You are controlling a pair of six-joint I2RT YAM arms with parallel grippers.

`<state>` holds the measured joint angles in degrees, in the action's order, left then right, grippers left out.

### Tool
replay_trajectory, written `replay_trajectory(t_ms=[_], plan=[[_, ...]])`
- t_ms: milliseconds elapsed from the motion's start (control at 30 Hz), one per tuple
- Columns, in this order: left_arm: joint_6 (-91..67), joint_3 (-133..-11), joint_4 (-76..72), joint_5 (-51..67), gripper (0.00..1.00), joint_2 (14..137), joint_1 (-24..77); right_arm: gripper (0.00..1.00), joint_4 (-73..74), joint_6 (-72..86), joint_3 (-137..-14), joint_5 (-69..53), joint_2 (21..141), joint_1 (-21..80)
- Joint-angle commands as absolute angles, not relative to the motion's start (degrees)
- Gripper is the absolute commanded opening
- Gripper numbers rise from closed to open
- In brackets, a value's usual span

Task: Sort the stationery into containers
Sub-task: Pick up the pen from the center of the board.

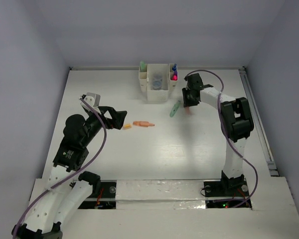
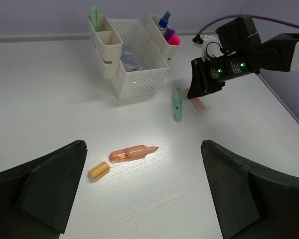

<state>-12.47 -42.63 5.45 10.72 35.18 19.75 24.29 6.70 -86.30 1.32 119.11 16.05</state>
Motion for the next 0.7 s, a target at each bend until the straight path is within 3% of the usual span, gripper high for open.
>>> replay_trajectory(t_ms=[0,67,233,400,667], plan=[[-12.22,-42.54,2.82,13.0,0.99,35.42,19.42,0.25,26.98,7.73,-87.54,4.83,118.48,16.79],[-12.39,-42.54,2.55,15.46,0.99,36.38,19.42,0.15,26.63,8.26,-86.93,5.62,116.46,16.79],[-13.44,-42.19,1.06,21.35,0.99,37.88,19.42,0.12,20.23,10.89,-80.62,3.61,105.23,16.79],[-14.76,-41.92,-1.14,23.99,0.97,38.41,19.42,0.11,8.37,18.95,-72.08,-6.76,91.17,23.54],[-15.64,-41.57,-1.58,26.28,0.94,42.18,19.42,0.11,-16.42,30.84,-70.13,-9.15,91.49,41.38]])
